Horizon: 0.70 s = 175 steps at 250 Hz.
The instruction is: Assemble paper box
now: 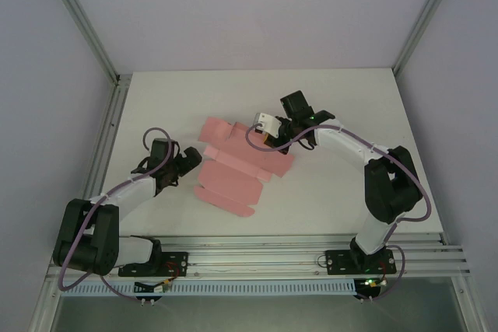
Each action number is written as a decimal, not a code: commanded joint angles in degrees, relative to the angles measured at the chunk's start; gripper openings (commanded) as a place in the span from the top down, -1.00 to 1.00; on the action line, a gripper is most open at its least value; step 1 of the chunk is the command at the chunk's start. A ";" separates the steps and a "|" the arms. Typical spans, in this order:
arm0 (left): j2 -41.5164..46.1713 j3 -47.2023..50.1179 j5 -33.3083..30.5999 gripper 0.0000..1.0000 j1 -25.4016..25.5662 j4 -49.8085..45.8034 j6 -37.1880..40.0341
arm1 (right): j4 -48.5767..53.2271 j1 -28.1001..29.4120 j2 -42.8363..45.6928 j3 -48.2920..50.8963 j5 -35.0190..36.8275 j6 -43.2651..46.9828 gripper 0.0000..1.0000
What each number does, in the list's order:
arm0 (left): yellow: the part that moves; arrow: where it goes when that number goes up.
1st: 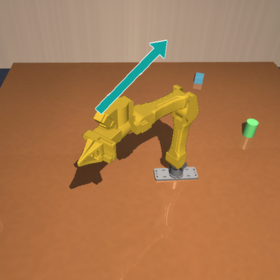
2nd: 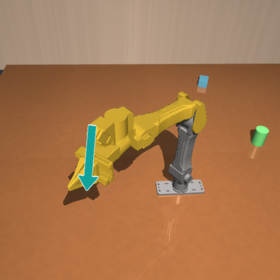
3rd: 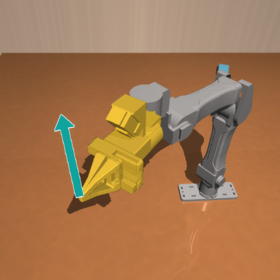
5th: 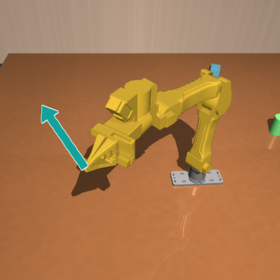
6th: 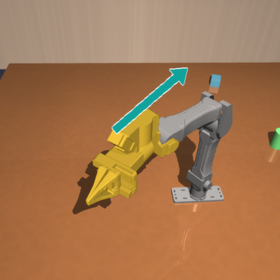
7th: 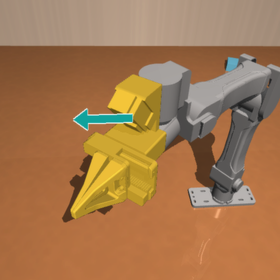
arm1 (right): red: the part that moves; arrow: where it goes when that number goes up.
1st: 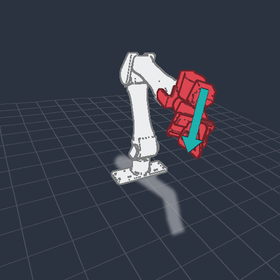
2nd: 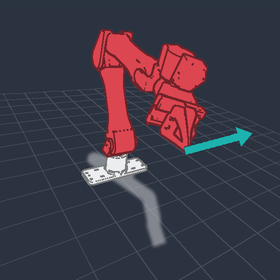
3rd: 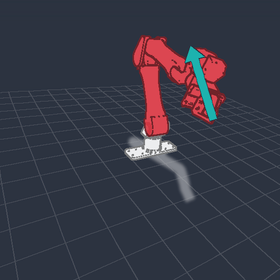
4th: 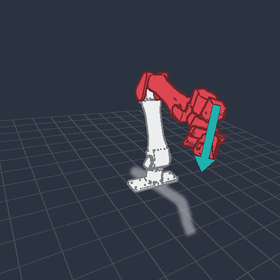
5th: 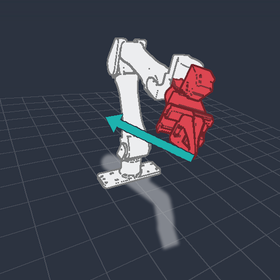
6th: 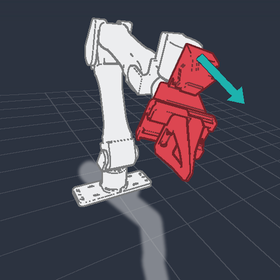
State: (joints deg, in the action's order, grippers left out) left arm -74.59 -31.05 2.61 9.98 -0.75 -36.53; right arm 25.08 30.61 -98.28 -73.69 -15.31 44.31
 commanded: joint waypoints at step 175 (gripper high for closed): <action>-4.10 0.59 24.13 -0.98 1.93 16.45 7.55 | -0.16 0.15 0.50 -0.14 -3.93 -1.14 1.00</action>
State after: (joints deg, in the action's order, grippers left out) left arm -76.66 -29.41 22.74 10.52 12.86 -31.44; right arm 25.10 30.61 -98.28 -73.45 -16.60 43.88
